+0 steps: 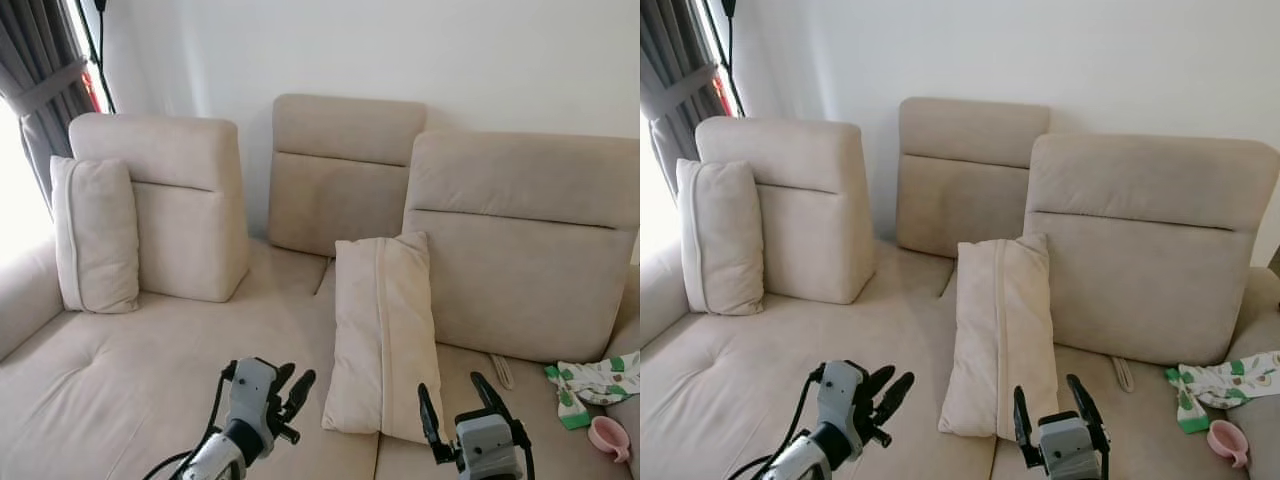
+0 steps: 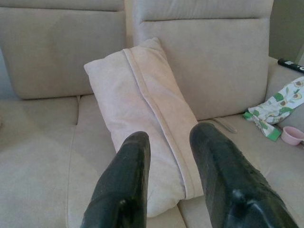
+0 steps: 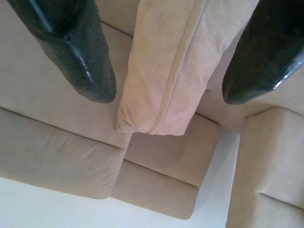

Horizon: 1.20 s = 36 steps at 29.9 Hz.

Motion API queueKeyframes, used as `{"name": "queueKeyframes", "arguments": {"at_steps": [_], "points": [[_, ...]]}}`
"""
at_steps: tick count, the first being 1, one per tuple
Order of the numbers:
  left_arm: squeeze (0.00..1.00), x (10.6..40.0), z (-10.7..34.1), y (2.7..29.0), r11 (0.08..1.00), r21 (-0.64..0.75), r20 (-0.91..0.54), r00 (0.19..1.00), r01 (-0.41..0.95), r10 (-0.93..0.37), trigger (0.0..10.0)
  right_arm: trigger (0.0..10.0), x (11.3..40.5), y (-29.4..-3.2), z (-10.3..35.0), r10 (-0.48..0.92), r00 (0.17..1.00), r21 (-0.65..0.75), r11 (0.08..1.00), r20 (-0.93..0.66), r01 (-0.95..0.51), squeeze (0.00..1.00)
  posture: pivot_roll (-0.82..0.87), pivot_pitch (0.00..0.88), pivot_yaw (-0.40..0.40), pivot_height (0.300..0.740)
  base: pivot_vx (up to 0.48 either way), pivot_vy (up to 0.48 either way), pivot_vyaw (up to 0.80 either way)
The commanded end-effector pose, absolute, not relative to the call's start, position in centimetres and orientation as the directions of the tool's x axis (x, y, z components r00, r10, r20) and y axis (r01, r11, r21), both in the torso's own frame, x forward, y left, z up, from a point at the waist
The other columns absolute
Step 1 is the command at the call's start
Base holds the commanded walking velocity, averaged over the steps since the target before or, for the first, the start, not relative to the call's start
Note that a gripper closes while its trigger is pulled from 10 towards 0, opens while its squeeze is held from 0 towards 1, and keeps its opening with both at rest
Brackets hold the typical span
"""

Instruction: Move the pillow to the sofa from floor

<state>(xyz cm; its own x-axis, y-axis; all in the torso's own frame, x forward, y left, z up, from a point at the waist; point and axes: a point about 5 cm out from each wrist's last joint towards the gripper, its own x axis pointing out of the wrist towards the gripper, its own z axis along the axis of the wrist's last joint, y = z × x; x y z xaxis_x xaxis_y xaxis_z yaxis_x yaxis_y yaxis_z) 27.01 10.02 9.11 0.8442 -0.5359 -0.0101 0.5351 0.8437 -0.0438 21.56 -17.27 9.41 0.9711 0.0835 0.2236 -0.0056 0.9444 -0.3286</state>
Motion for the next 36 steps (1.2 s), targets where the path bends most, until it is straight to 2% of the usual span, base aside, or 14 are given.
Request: {"name": "queueKeyframes", "arguments": {"at_steps": [1, 36], "points": [[0.0, 26.91, 9.1, 10.1, 0.841, -0.048, -0.016, 0.841, 0.539, -0.541, 10.0, 10.0, 21.55, -17.13, 9.47, 0.082, 0.969, -0.313, 0.95, 0.234, -0.005, 0.0, 0.04, 0.0, 0.051, 0.74, 0.0, 0.0, 0.0], [0.0, 27.18, 8.94, 9.71, 0.818, -0.043, -0.031, 0.817, 0.574, -0.575, 10.0, 10.0, 21.91, -17.11, 9.11, 0.064, 0.968, -0.298, 0.955, 0.241, 0.011, 0.0, 0.02, 0.0, 0.059, 0.74, 0.0, 0.0, 0.0]]}}
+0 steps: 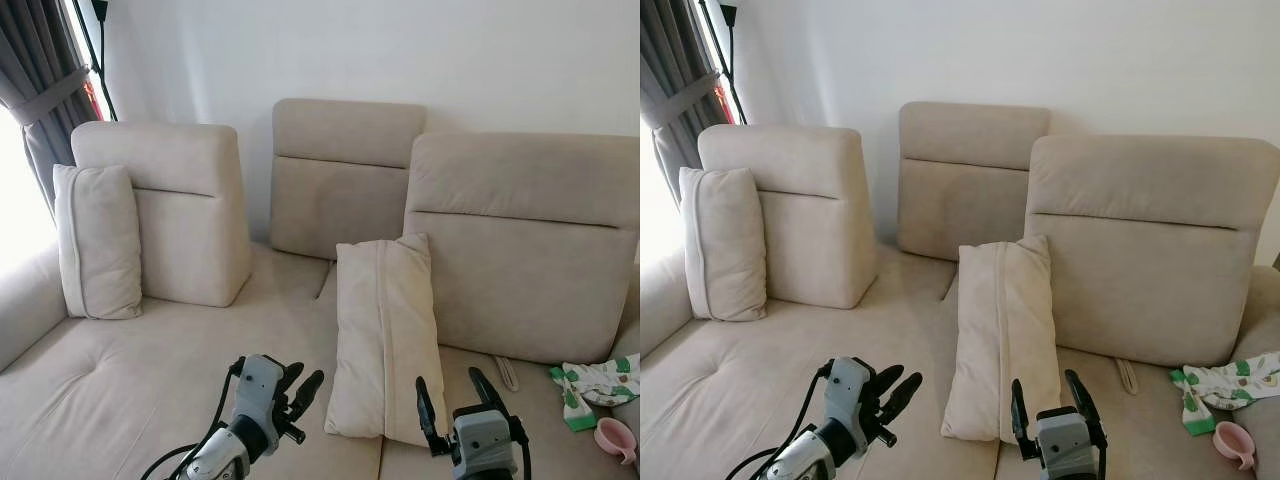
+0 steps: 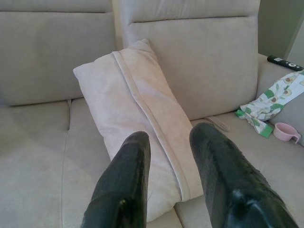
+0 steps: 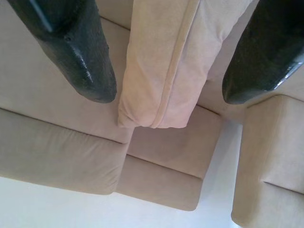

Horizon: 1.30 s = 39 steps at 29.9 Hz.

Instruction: Move the pillow to the sofa from floor

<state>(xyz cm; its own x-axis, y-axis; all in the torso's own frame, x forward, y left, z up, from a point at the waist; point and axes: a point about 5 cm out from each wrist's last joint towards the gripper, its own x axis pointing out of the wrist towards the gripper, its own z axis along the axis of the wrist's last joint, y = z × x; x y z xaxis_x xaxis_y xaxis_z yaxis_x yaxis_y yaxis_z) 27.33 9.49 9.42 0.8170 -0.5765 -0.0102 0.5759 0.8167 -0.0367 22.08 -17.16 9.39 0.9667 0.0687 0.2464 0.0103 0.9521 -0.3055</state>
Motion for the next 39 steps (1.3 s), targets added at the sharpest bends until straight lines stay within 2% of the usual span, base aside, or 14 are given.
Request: {"name": "queueKeyframes", "arguments": {"at_steps": [1, 31, 39], "points": [[0.0, 27.18, 8.94, 9.71, 0.818, -0.043, -0.031, 0.817, 0.574, -0.575, 10.0, 10.0, 21.91, -17.11, 9.11, 0.064, 0.968, -0.298, 0.955, 0.241, 0.011, 0.0, 0.02, 0.0, 0.059, 0.74, 0.0, 0.0, 0.0], [0.0, 27.01, 8.91, 9.92, 0.815, -0.037, -0.044, 0.814, 0.578, -0.579, 10.0, 10.0, 22.04, -16.6, 8.96, 0.065, 0.968, -0.288, 0.958, 0.244, 0.009, 0.0, 0.04, 0.0, 0.069, 0.74, 0.0, 0.0, 0.0], [0.0, 27.02, 8.92, 9.78, 0.814, -0.038, -0.043, 0.813, 0.579, -0.58, 10.0, 10.0, 22.13, -16.54, 9.08, 0.066, 0.966, -0.29, 0.957, 0.248, 0.009, 0.0, 0.04, 0.0, 0.067, 0.74, -0.282, 0.0, 0.0]]}}
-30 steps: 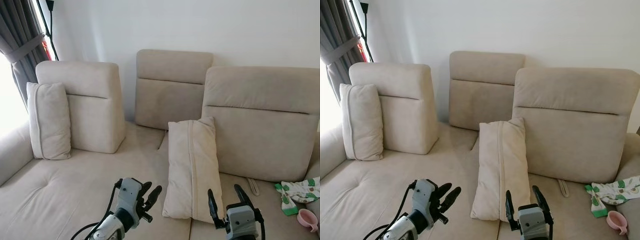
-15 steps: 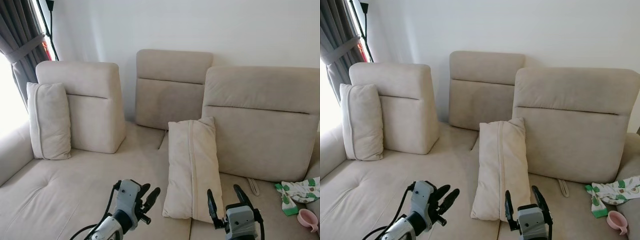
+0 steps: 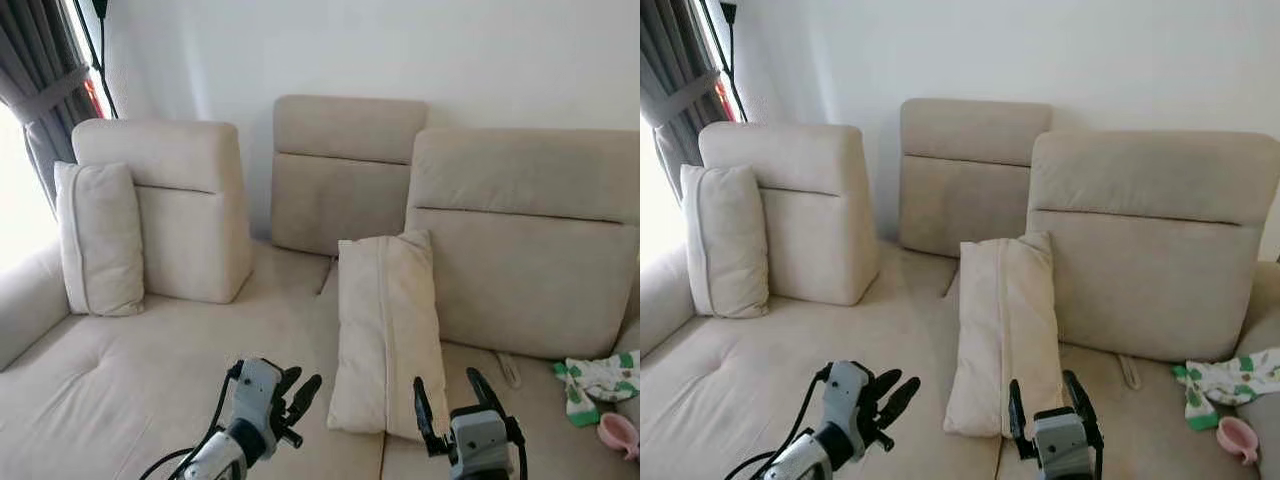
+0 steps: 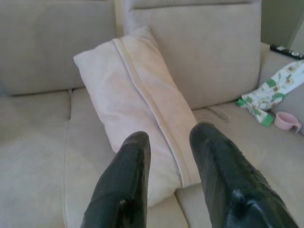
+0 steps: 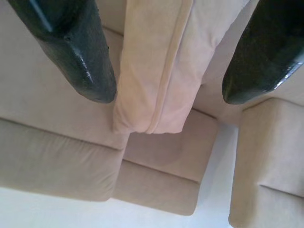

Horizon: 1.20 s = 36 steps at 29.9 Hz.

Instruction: Move the pillow to the sofa from floor

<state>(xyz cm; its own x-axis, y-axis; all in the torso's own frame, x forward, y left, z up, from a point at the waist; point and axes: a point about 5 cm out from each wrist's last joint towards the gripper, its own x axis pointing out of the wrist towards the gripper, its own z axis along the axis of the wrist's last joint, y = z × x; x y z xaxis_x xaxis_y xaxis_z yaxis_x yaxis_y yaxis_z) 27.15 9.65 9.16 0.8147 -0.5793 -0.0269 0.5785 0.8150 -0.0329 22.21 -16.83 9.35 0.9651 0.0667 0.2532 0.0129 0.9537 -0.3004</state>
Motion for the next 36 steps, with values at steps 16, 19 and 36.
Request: {"name": "queueKeyframes", "arguments": {"at_steps": [16, 19, 36], "points": [[0.0, 27.16, 8.99, 9.58, 0.815, -0.04, -0.041, 0.814, 0.579, -0.58, 10.0, 10.0, 22.34, -16.53, 9.27, 0.064, 0.965, -0.29, 0.957, 0.253, 0.013, 0.0, 0.03, 0.0, 0.067, 0.74, -0.289, 0.0, 0.0], [0.0, 27.15, 8.99, 9.56, 0.814, -0.039, -0.042, 0.813, 0.579, -0.581, 10.0, 10.0, 22.35, -16.5, 9.29, 0.063, 0.965, -0.29, 0.957, 0.253, 0.014, 0.0, 0.03, 0.0, 0.067, 0.74, -0.286, 0.0, 0.0], [0.0, 27.5, 8.96, 9.61, 0.812, -0.031, -0.043, 0.811, 0.582, -0.583, 10.0, 10.0, 22.72, -16.57, 9.27, 0.046, 0.967, -0.258, 0.966, 0.25, 0.021, 0.0, 0.03, 0.0, 0.07, 0.74, -0.095, 0.0, -0.28]]}}
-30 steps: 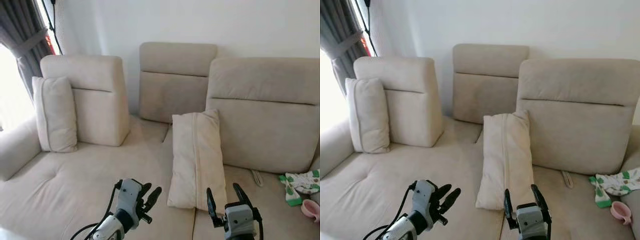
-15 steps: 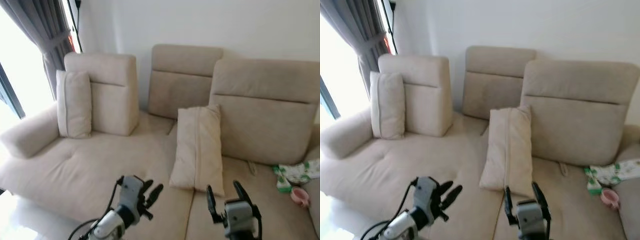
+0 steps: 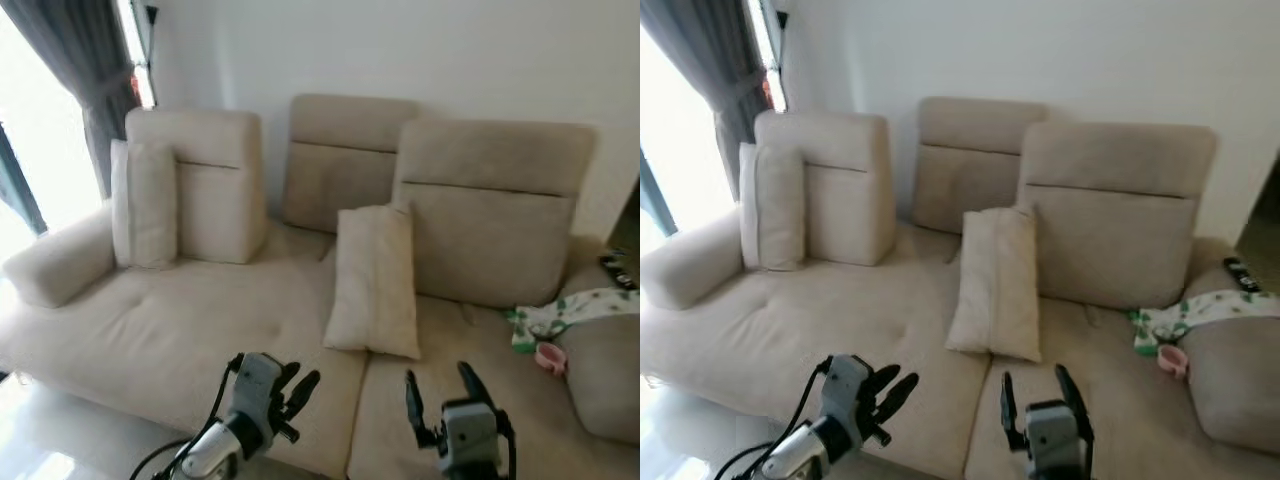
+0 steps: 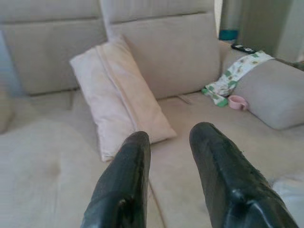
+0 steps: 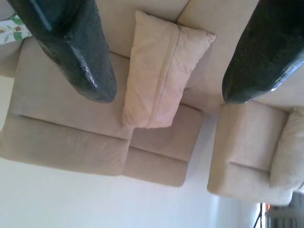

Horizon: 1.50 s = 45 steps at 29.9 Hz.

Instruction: Move the pillow to the sofa from floor

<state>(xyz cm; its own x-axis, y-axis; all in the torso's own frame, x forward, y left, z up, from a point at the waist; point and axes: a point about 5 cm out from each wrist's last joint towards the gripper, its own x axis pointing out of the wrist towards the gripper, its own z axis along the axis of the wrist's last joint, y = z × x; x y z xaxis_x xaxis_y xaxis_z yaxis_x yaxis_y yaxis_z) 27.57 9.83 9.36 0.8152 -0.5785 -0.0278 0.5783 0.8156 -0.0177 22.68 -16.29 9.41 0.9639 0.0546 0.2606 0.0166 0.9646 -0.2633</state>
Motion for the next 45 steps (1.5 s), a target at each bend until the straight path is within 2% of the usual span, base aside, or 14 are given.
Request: {"name": "queueKeyframes", "arguments": {"at_steps": [1, 9, 31, 45], "points": [[0.0, 27.51, 8.96, 9.6, 0.812, -0.031, -0.043, 0.811, 0.583, -0.583, 10.0, 10.0, 22.73, -16.56, 9.28, 0.047, 0.967, -0.258, 0.966, 0.249, 0.02, 0.0, 0.03, 0.0, 0.07, 0.74, 0.0, 0.0, -0.8], [0.0, 27.57, 8.91, 9.61, 0.812, -0.031, -0.043, 0.811, 0.583, -0.584, 10.0, 10.0, 22.81, -16.54, 9.32, 0.05, 0.966, -0.264, 0.964, 0.253, 0.019, 0.0, 0.03, 0.0, 0.069, 0.74, 0.0, 0.0, -0.72], [0.0, 27.63, 8.94, 9.56, 0.809, -0.022, -0.031, 0.809, 0.587, -0.588, 10.0, 10.0, 22.93, -16.4, 9.2, 0.055, 0.966, -0.265, 0.964, 0.252, 0.014, 0.0, 0.03, 0.0, 0.07, 0.74, 0.0, 0.0, 0.0], [0.0, 27.86, 9.03, 9.31, 0.802, -0.017, -0.029, 0.801, 0.597, -0.598, 10.0, 10.0, 22.99, -16.53, 9.18, 0.043, 0.966, -0.269, 0.963, 0.254, 0.027, 0.0, 0.02, 0.0, 0.078, 0.74, 0.0, -0.459, 0.0]]}}
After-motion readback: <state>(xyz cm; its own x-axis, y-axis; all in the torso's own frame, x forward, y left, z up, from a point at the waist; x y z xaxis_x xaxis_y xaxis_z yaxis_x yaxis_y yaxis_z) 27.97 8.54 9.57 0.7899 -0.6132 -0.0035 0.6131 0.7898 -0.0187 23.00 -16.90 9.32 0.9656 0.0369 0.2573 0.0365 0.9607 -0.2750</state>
